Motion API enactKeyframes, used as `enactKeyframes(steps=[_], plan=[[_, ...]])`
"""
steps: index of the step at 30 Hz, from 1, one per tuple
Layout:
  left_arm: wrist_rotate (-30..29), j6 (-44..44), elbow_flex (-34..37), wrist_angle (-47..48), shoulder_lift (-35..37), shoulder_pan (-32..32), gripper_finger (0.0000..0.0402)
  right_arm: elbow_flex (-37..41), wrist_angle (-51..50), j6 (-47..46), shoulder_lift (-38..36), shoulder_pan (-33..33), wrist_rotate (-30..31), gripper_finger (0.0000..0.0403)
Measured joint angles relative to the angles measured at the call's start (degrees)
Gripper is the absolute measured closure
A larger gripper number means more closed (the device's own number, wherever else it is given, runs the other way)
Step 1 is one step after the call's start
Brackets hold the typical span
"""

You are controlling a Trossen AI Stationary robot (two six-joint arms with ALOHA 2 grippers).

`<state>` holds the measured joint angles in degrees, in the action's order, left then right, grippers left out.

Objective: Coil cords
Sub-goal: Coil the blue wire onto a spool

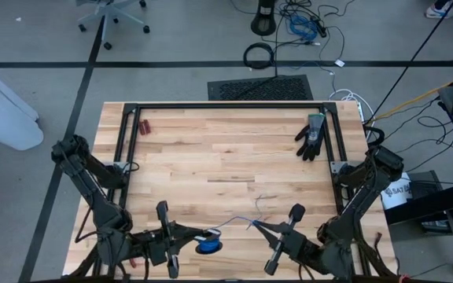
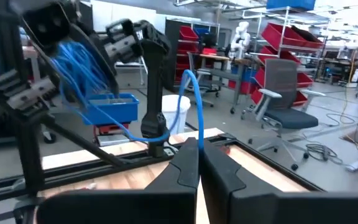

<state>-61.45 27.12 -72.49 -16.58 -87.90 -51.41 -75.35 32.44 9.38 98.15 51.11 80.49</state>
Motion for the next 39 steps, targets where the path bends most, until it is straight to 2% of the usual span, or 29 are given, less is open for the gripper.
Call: enactKeyframes(steps=[6, 17, 21, 31, 39], plan=[[-0.55, -2.83, 0.00, 3.59, -0.02, 1.73, 0.0395, 0.00, 5.29, 4.92, 0.01, 0.00, -4.26, 0.0403], [-2.39, -5.17, -0.01, 6.15, -0.04, 2.70, 0.0395, 0.00, 13.15, 12.50, 0.02, 0.13, -6.55, 0.0403], [-2.52, -5.82, -0.01, 6.85, -0.04, 3.04, 0.0395, 0.00, 17.56, 15.70, 0.02, 0.13, -11.16, 0.0403], [-2.86, -8.86, 0.00, 10.07, -0.76, 6.23, 0.0395, 0.00, 20.10, 15.65, 0.02, -0.49, -20.53, 0.0403], [-2.97, -8.84, 0.00, 9.86, -2.93, 8.76, 0.0395, 0.00, 20.08, 14.32, 0.02, -2.62, -22.49, 0.0403]])
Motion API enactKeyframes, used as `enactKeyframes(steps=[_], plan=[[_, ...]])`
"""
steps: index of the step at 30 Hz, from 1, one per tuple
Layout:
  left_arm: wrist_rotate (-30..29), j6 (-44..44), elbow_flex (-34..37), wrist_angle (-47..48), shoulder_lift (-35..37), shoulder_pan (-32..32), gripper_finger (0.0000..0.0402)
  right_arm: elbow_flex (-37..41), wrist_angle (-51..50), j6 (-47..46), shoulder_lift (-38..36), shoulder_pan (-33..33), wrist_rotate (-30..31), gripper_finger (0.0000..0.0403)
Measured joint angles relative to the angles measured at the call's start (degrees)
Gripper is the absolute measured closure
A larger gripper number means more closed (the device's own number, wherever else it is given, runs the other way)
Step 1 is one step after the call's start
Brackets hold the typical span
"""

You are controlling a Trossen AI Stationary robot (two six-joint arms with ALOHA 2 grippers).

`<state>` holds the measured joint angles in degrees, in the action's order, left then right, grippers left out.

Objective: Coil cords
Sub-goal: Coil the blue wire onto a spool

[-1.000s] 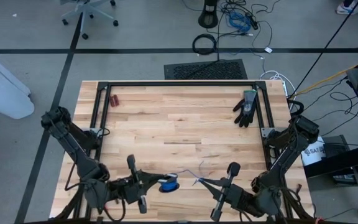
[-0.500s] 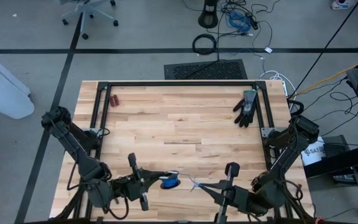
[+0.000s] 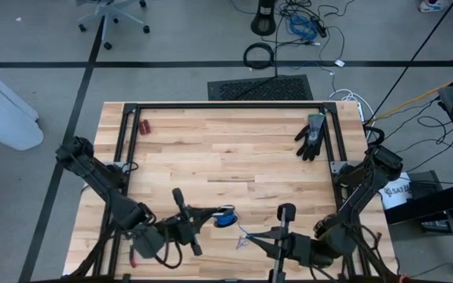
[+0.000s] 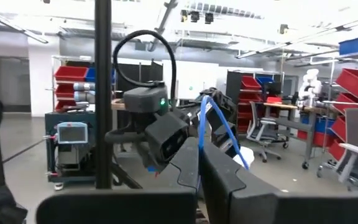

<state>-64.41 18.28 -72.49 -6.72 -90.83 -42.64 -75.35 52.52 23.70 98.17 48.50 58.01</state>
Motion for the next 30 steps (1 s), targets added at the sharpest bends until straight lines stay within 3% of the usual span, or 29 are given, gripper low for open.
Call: enactKeyframes(steps=[15, 30], plan=[[-1.78, -1.51, 0.00, -2.34, -1.37, 3.17, 0.0395, 0.00, -4.18, -8.61, 1.80, -5.50, -10.19, 0.0403], [-1.87, -1.32, 0.00, -6.38, -1.35, 3.38, 0.0395, 0.00, -6.20, -15.13, 6.72, -9.49, -10.44, 0.0403]])
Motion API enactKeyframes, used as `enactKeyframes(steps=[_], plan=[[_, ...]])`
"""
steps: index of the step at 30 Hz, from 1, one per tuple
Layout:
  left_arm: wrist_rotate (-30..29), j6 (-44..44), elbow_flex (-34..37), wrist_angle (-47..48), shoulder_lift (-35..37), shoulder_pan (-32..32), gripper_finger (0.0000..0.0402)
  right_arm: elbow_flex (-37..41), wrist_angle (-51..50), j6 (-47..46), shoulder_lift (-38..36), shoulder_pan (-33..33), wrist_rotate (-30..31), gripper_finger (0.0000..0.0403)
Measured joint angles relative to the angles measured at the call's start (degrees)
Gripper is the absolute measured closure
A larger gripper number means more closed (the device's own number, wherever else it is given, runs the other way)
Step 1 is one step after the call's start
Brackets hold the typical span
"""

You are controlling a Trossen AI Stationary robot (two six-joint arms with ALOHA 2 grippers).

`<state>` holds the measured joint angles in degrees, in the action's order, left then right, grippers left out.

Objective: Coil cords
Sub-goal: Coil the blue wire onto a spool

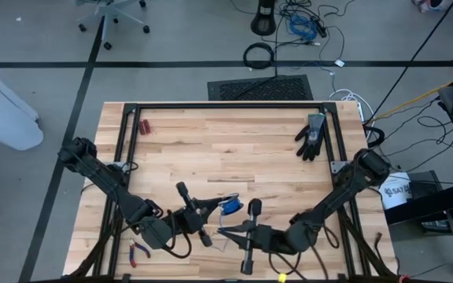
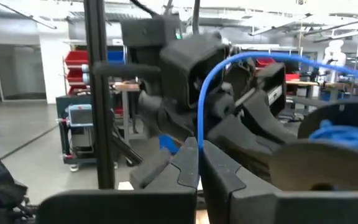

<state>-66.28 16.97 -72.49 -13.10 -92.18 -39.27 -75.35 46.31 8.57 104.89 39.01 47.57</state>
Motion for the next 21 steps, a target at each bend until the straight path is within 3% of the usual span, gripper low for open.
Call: enactKeyframes(steps=[15, 21], plan=[[-2.38, 0.49, 0.00, -3.82, 0.00, -0.28, 0.0395, 0.00, -7.21, -5.09, 0.04, -1.21, 0.07, 0.0403], [-2.04, 3.40, 0.00, -11.81, 0.02, -1.15, 0.0395, 0.00, -12.60, -9.06, 0.03, -2.04, 0.39, 0.0403]])
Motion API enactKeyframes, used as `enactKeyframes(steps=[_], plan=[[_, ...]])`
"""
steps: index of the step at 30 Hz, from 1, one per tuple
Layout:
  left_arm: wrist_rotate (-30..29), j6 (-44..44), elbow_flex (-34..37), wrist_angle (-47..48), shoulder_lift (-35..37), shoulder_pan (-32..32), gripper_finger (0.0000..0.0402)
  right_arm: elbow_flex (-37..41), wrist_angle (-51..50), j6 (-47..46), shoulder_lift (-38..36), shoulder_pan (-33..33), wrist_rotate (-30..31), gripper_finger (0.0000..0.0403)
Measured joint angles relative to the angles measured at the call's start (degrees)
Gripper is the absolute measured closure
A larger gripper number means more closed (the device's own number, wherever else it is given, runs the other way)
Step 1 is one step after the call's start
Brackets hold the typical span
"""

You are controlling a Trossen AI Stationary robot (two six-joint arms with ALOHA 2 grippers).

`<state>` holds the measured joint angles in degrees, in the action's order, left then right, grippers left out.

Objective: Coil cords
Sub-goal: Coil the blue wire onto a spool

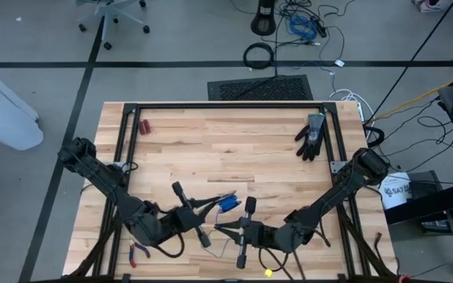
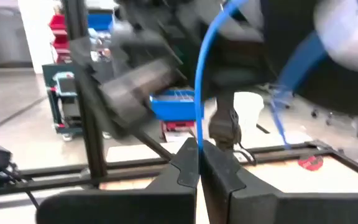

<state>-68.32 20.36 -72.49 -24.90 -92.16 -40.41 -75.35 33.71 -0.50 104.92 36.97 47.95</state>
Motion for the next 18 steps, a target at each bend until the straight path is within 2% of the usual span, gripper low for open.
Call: enactKeyframes(steps=[7, 11, 18], plan=[[1.18, 4.52, 0.00, -6.16, 0.02, -2.11, 0.0395, 0.00, -2.95, -2.10, 0.00, -0.98, 0.06, 0.0403], [3.82, 7.00, 0.00, -10.72, 0.02, -2.97, 0.0395, -0.01, -4.29, -3.18, -0.01, -1.33, 0.12, 0.0403], [6.01, 9.17, 0.02, -14.25, 0.02, -4.38, 0.0395, -0.04, -8.84, -6.55, -0.02, -2.14, 0.21, 0.0403]])
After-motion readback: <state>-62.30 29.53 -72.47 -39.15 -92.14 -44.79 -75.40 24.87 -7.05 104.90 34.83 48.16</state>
